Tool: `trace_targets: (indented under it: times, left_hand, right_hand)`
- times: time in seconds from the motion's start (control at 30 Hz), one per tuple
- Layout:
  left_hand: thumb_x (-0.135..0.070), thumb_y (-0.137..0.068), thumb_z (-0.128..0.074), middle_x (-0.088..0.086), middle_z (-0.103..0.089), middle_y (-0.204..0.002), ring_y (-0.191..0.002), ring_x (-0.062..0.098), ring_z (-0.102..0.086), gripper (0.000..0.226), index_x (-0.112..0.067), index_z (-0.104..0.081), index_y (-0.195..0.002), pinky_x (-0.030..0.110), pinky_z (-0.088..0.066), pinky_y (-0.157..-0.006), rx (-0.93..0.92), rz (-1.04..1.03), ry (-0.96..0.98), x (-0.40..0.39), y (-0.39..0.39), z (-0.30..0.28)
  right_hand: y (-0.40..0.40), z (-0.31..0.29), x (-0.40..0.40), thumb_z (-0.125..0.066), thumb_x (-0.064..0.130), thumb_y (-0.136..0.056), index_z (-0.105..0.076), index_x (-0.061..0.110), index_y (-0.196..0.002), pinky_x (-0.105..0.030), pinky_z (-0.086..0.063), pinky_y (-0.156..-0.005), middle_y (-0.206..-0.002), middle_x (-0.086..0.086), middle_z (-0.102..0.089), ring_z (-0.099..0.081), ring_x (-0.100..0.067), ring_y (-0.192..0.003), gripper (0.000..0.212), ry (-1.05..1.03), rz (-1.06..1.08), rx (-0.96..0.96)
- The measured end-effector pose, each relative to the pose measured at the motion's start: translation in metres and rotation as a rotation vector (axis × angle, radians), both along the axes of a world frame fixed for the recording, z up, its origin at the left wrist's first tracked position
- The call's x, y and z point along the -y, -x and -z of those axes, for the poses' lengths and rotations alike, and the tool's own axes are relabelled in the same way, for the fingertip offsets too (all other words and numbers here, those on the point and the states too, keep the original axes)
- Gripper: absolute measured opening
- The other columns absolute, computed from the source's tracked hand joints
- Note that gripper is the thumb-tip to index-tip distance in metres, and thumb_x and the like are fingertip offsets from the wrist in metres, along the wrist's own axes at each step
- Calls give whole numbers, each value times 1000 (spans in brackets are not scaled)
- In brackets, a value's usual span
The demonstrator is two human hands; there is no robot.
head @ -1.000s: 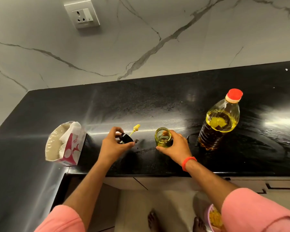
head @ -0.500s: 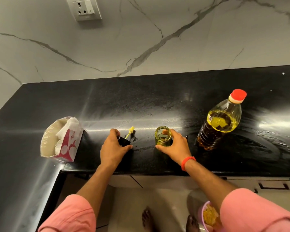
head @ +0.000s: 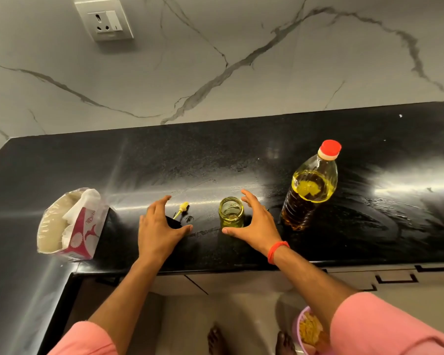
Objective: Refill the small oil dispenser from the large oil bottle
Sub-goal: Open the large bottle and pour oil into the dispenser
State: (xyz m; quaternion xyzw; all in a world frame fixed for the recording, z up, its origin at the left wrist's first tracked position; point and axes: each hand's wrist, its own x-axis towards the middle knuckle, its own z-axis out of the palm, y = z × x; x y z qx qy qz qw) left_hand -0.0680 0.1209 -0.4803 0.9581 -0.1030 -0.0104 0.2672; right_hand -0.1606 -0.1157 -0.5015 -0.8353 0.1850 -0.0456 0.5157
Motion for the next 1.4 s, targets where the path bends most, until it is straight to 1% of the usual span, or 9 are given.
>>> trace_targets:
  times: [0.13,0.27,0.4,0.53,0.6,0.77,0.97,1.13,1.4]
  left_hand:
    - [-48,-73,-87,2,-46,-148,-141,25,-41,88,-29,-42,-147,59,-11,-124,57,44,50,11,5,-15]
    - [-44,-80,-83,2,-41,-154,-148,23,-32,81,-29,-42,-149,57,-3,-125,75,143,171,33,15,-45]
    - [-32,-85,-81,3,-46,-151,-144,22,-38,70,-25,-48,-146,59,-27,-120,115,273,271,67,26,-85]
    - [-23,-90,-76,-1,-57,-141,-130,8,-50,54,-20,-55,-141,33,-43,-112,212,450,322,107,35,-127]
    - [-24,-92,-74,-3,-61,-138,-126,6,-54,50,-22,-57,-139,29,-47,-107,243,536,313,129,38,-147]
    - [-34,-96,-66,-10,-56,-142,-125,4,-55,49,-34,-51,-143,26,-48,-99,251,789,189,184,44,-185]
    - [-30,-101,-60,-6,-53,-148,-133,14,-51,47,-34,-49,-147,35,-44,-106,298,957,-71,231,44,-198]
    - [-23,-102,-57,-7,-64,-134,-120,13,-60,38,-32,-58,-139,32,-50,-98,309,965,-162,246,40,-195]
    - [-19,-101,-59,-3,-73,-120,-104,15,-67,29,-25,-69,-127,32,-55,-95,359,934,-210,255,34,-197]
  right_hand:
    - [10,-19,9,-85,69,-59,-24,50,-151,-45,-34,-118,-154,14,-42,-35,-13,-144,112,-43,-9,61]
    - [24,-48,19,-68,72,-78,-31,45,-152,-45,-35,-118,-153,15,-42,-35,-7,-144,87,-32,-27,156]
    - [43,-85,33,-63,51,-93,-60,22,-134,-40,-43,-110,-136,6,-59,-50,-9,-131,50,110,0,382]
    - [63,-113,52,-72,27,-93,-73,14,-106,-31,-54,-85,-106,5,-70,-66,-10,-102,18,242,119,610]
    - [72,-122,65,-74,22,-92,-73,14,-98,-30,-54,-79,-97,5,-70,-67,-12,-93,10,275,173,684]
    - [77,-129,98,-80,27,-86,-63,17,-100,-20,-44,-76,-102,3,-61,-59,-16,-91,24,325,378,705]
    - [60,-123,116,-85,38,-77,-51,25,-136,-14,-42,-91,-131,5,-52,-53,-8,-117,69,141,348,404]
    - [51,-118,111,-74,35,-88,-61,32,-116,-24,-51,-97,-116,11,-64,-61,-1,-108,31,74,265,369]
    - [50,-114,113,-73,37,-89,-62,33,-118,-4,-43,-84,-111,17,-69,-62,7,-104,31,72,235,369]
